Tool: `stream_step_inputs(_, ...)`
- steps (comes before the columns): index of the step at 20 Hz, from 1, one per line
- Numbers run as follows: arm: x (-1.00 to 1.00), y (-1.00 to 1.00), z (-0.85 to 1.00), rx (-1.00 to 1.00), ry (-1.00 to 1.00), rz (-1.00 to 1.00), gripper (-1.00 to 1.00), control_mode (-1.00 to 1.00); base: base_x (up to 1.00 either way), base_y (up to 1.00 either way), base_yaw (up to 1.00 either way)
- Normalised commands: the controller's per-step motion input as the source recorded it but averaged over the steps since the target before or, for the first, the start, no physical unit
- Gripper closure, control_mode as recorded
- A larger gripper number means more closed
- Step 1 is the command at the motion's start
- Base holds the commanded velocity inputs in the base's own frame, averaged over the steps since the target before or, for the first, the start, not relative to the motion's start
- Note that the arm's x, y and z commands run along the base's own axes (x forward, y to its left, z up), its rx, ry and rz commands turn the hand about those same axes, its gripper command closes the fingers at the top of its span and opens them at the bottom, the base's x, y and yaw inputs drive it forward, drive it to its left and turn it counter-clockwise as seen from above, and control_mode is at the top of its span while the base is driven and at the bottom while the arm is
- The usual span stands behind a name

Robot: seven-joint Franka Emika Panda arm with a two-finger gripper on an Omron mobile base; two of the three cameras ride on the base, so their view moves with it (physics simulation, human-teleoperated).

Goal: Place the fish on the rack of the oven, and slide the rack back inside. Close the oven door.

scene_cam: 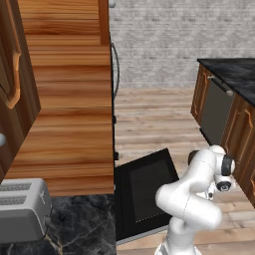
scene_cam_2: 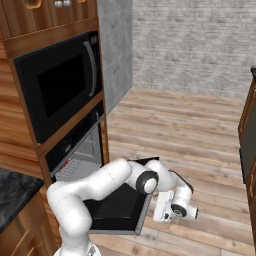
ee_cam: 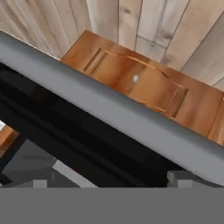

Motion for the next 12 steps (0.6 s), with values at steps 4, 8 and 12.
stream_step_inputs(4,0.52,0.00,-0.60,0.15,0.15,0.02,-1.00,-1.00,0.00,0.00,0.00)
stream_step_inputs(8,0.46,0.00,-0.67,0.15,0.16,0.03,-1.00,-1.00,0.00,0.00,0.00)
stream_step_inputs(12,0.35,-0.08,-0.55,0.12,0.16,0.05,-1.00,-1.00,0.00,0.00,0.00)
